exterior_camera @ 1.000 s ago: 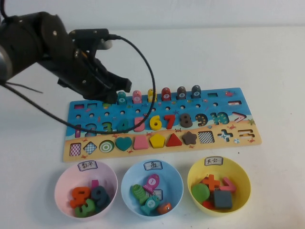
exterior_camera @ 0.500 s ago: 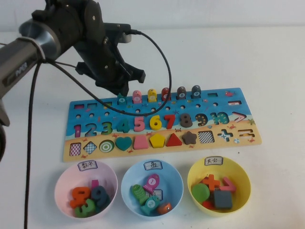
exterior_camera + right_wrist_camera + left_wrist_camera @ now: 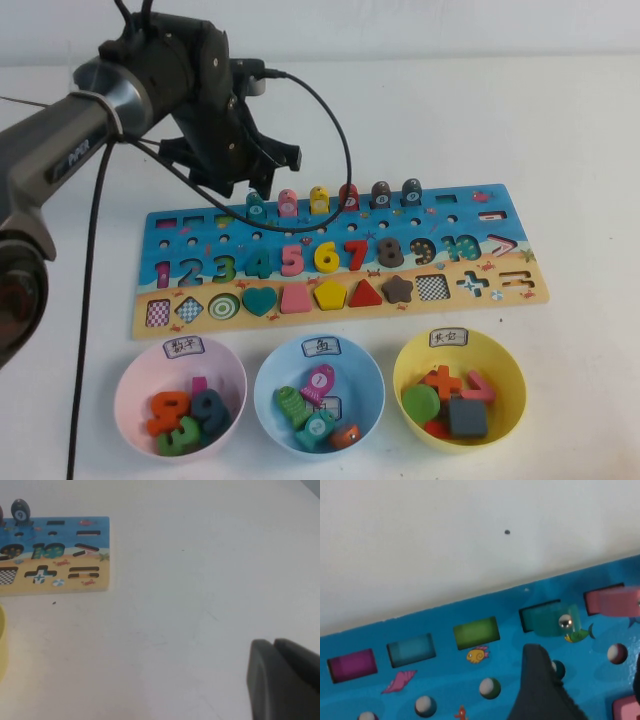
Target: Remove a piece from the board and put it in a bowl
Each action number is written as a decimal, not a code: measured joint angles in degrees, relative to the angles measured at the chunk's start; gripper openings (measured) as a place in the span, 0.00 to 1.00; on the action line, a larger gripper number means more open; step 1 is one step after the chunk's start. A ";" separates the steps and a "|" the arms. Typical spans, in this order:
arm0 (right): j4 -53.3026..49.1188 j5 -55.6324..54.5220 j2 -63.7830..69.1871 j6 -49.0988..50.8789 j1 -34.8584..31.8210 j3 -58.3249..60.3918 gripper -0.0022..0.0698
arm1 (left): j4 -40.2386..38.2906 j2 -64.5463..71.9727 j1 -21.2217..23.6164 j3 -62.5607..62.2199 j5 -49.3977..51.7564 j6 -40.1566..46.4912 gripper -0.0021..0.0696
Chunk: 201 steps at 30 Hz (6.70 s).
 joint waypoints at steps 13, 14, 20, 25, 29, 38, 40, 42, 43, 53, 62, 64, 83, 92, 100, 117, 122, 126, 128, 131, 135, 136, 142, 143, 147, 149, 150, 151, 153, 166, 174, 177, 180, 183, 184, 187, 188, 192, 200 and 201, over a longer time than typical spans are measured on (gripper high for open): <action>0.00 0.00 0.00 0.00 0.00 0.00 0.01 | 0.37 2.26 0.00 -0.02 -1.84 -1.74 0.51; 0.00 0.00 0.00 0.00 0.00 0.00 0.01 | 0.37 2.43 0.00 -0.02 -1.84 -1.73 0.51; 0.00 0.00 0.00 0.00 0.00 0.00 0.01 | 0.37 3.98 0.00 -0.02 -2.30 -1.73 0.51; 0.00 0.00 0.00 0.00 0.00 0.00 0.01 | 0.37 4.57 0.00 -0.02 -3.12 -1.73 0.51; 0.00 0.00 0.00 0.00 0.00 0.00 0.01 | 0.37 5.11 0.00 -0.02 -4.54 -1.73 0.51; 0.00 0.00 0.00 0.00 0.00 0.00 0.01 | 0.37 5.35 0.00 -0.02 -5.80 -1.73 0.51; 0.00 0.00 0.00 0.00 0.00 0.00 0.01 | 0.37 5.35 0.00 -0.02 -6.21 -1.73 0.50; 0.00 0.00 0.00 0.00 0.00 0.00 0.01 | 0.37 5.35 0.00 -0.02 -6.21 -1.73 0.47; 0.00 0.00 0.00 0.00 0.00 0.00 0.01 | 0.37 5.35 0.00 -0.02 -6.21 -1.73 0.47; 0.00 0.00 0.00 0.00 0.00 0.00 0.01 | 0.37 5.60 0.00 -0.02 -6.21 -1.73 0.42; 0.08 0.00 0.00 0.00 0.00 0.00 0.01 | 0.37 5.60 0.00 -0.02 -6.21 -1.73 0.33; 0.08 0.00 0.00 0.00 0.00 0.00 0.01 | 0.37 5.60 0.00 -0.02 -6.21 -1.73 0.33; 0.08 0.00 0.00 0.00 0.00 0.00 0.01 | 0.37 3.28 0.00 -0.32 -4.38 -1.26 0.31; 0.08 0.00 0.00 0.00 0.00 0.00 0.01 | 0.37 0.41 0.00 -5.90 4.70 3.81 0.31; 0.08 0.00 -0.04 0.00 0.00 0.00 0.01 | 1.73 -5.57 -1.93 -3.59 11.72 8.44 0.31; 0.20 0.00 -0.04 0.00 0.00 0.00 0.01 | -2.99 -31.69 -11.32 27.73 12.13 21.01 0.31; 0.20 0.00 -0.04 0.00 0.00 0.00 0.01 | -9.57 -33.77 -11.32 36.57 12.13 31.46 0.31; 0.30 0.00 -0.04 0.00 0.00 0.00 0.01 | -11.78 -33.41 -12.10 38.75 8.93 34.51 0.31; 0.30 0.00 -0.04 0.00 0.00 0.00 0.01 | -12.15 -32.75 -13.11 38.75 6.94 35.88 0.31; 0.30 0.00 -0.04 0.00 0.00 0.00 0.01 | -12.28 -31.41 -15.22 38.75 5.11 37.71 0.31; 0.30 0.00 -0.04 0.00 0.00 0.00 0.01 | -12.51 -28.47 -17.87 38.75 2.10 39.32 0.31; 0.30 0.00 -0.04 0.00 0.00 0.00 0.01 | -12.51 -27.66 -18.37 38.75 0.97 39.65 0.31; 0.42 0.00 -0.04 0.00 0.00 0.00 0.01 | -12.74 -23.80 -19.04 38.75 -2.73 41.86 0.31; 0.42 0.00 -0.04 0.00 0.00 0.00 0.01 | -12.74 -23.28 -19.04 38.75 -2.99 41.99 0.31; 0.42 0.00 -0.04 0.00 0.00 0.00 0.01 | -12.74 -21.92 -19.07 38.75 -3.95 42.20 0.31; 0.42 0.00 -0.04 0.00 0.00 0.00 0.01 | -12.74 -21.57 -19.07 38.75 -4.70 42.20 0.31; 0.42 0.00 -0.04 0.00 0.00 0.00 0.01 | -12.74 -21.31 -19.07 38.75 -5.01 42.20 0.31; 0.42 0.00 -0.04 0.00 0.00 0.00 0.01 | -12.74 -21.17 -19.07 38.75 -5.14 42.20 0.31; 0.42 0.00 -0.04 0.00 0.00 0.00 0.01 | -12.74 -20.67 -19.07 38.75 -5.40 42.31 0.31; 0.50 0.00 -0.04 0.00 0.00 0.00 0.01 | -12.74 -18.30 -19.17 38.19 -5.94 41.86 0.31; 0.50 0.00 -0.04 0.00 0.00 0.00 0.01 | -12.74 -18.30 -19.29 38.19 -5.83 41.77 0.42; 0.50 0.00 -0.04 0.00 0.00 0.00 0.01 | -12.74 -18.30 -19.29 38.19 -5.83 40.95 0.48; 0.55 0.00 -0.04 0.00 0.00 0.00 0.01 | -12.74 -18.30 -19.29 37.86 -4.93 38.32 0.51; 0.64 0.00 -0.04 0.00 0.00 0.00 0.01 | -12.74 -18.30 -19.29 36.13 -2.58 35.96 0.51; 0.64 0.00 -0.04 0.00 0.00 0.00 0.01 | -12.45 -18.30 -19.29 35.13 -1.58 35.42 0.48; 0.64 0.00 -0.04 0.00 0.00 0.00 0.01 | -10.81 -18.30 -19.29 32.26 -0.14 33.99 0.34; 0.64 0.00 -0.04 0.00 0.00 0.00 0.01 | -10.26 -18.30 -19.29 31.40 -0.01 33.32 0.27; 0.64 0.00 -0.04 0.00 0.00 0.00 0.01 | -9.31 -19.65 -19.29 30.69 0.07 31.53 0.07; 0.64 0.00 -0.04 0.00 0.00 0.00 0.01 | -8.89 -33.29 -19.29 40.19 -7.51 28.67 0.03; 0.64 0.00 -0.04 0.00 0.00 0.00 0.01 | -8.89 -35.96 -19.29 42.40 -8.99 28.57 0.03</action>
